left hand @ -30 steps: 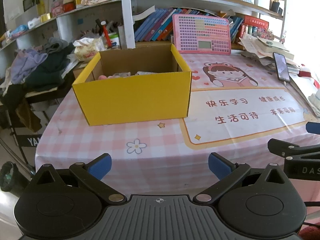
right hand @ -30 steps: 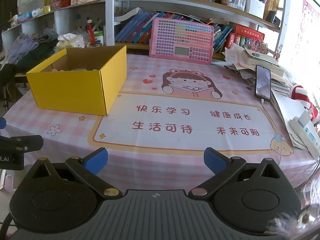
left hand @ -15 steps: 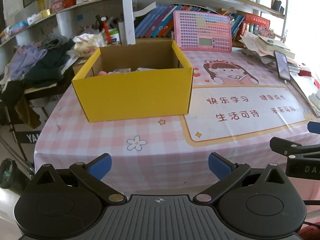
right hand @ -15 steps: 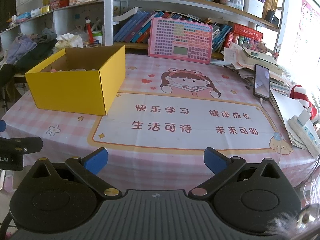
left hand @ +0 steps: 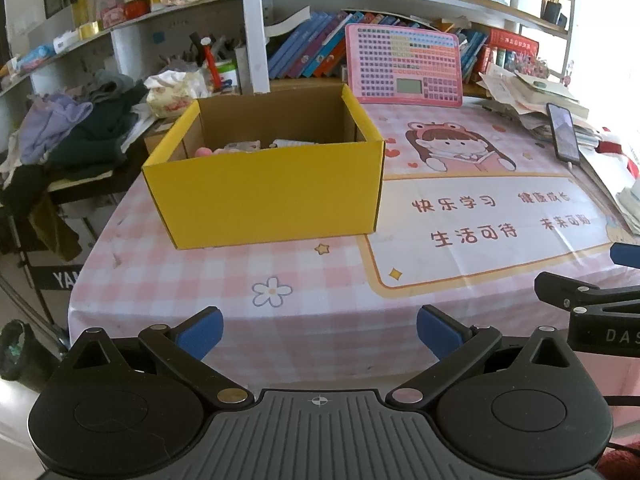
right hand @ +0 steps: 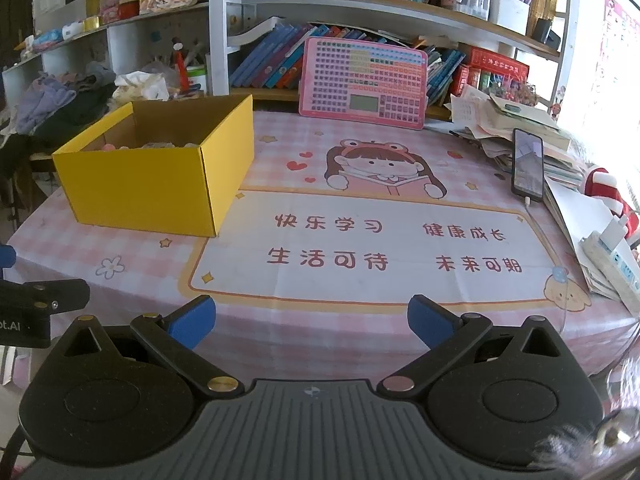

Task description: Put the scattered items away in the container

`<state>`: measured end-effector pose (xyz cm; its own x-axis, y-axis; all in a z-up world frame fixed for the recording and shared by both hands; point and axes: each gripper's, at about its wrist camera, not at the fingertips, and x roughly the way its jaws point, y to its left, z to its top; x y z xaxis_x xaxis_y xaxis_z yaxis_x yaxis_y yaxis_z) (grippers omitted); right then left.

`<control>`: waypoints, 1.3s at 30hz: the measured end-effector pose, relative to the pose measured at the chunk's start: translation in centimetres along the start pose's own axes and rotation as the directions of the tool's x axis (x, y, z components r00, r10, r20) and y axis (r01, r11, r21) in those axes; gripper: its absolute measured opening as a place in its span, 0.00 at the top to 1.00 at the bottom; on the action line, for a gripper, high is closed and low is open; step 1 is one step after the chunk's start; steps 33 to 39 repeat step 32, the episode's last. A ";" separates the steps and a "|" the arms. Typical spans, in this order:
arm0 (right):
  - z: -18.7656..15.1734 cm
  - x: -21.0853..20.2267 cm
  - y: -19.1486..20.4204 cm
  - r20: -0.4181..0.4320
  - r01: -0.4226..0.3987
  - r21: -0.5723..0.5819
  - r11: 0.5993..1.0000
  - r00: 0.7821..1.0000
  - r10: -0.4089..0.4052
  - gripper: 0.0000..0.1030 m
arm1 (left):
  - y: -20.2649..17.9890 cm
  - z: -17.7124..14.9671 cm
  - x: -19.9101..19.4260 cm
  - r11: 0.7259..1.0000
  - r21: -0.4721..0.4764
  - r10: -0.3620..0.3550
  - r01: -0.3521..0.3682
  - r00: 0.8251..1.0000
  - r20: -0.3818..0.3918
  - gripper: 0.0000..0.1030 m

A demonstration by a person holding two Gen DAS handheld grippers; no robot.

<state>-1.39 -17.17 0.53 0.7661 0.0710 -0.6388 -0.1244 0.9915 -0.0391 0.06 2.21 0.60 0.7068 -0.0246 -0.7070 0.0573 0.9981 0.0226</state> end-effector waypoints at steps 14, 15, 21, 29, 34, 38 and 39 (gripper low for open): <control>0.1 0.1 0.1 -0.002 0.006 0.000 1.000 1.000 -0.006 0.00 | -0.1 0.0 0.1 1.000 0.005 0.012 -0.012 1.000 -0.007 0.00; 0.1 0.1 0.1 -0.002 0.007 -0.001 1.000 1.000 -0.007 0.00 | -0.1 0.0 0.2 1.000 0.005 0.011 -0.011 1.000 -0.008 0.00; 0.1 0.2 0.2 -0.003 0.008 0.000 1.000 1.000 -0.008 0.00 | -0.1 0.0 0.3 1.000 0.011 0.011 -0.011 1.000 -0.009 0.00; 0.2 0.5 0.2 -0.006 0.006 -0.003 1.000 1.000 -0.006 0.00 | -0.1 0.3 0.6 1.000 0.009 -0.010 0.011 1.000 -0.006 0.00; 0.4 0.8 0.0 -0.011 0.004 -0.002 1.000 1.000 -0.004 0.00 | 0.0 0.6 0.8 1.000 0.004 -0.017 0.017 1.000 -0.009 0.00; 0.4 0.8 0.0 -0.011 0.004 -0.002 1.000 1.000 -0.004 0.00 | 0.0 0.6 0.8 1.000 0.004 -0.017 0.017 1.000 -0.009 0.00; 0.4 0.8 0.0 -0.011 0.004 -0.002 1.000 1.000 -0.004 0.00 | 0.0 0.6 0.8 1.000 0.004 -0.017 0.017 1.000 -0.009 0.00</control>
